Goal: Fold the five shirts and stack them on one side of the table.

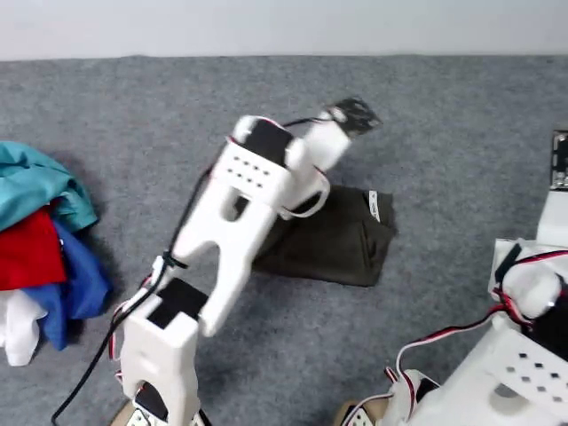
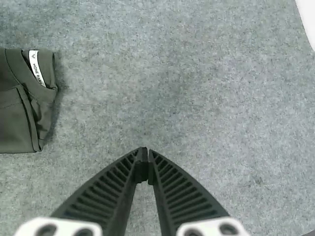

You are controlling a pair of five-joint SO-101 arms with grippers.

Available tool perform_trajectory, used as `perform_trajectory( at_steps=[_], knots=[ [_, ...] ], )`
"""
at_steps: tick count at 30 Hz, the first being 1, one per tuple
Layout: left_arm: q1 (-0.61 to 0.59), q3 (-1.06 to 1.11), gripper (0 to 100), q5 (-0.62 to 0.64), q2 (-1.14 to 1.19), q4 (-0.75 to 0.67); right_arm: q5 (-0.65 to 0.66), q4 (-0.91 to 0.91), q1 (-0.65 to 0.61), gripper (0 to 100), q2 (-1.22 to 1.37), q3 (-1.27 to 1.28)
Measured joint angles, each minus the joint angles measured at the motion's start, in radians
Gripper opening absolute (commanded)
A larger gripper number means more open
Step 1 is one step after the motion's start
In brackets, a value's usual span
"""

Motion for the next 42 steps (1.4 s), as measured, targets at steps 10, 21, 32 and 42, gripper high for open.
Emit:
perform_trajectory(
  at_steps=[10, 21, 32, 42],
  knots=[
    [0.112, 0.003, 2, 0.051, 0.057, -0.092, 0.000, 0.000, 0.000, 1.4, 0.000, 0.000],
    [0.130, 0.003, 23, 0.203, 0.031, -0.071, 0.000, 0.000, 0.000, 1.4, 0.000, 0.074],
    [0.015, 0.014, 0, 0.123, -0.180, 0.071, -0.020, 0.000, -0.121, 1.1, 0.002, 0.074],
    [-0.253, 0.249, 0, 0.054, -0.511, 0.077, -0.287, -0.086, -0.486, 1.1, 0.318, 0.075]
  ],
)
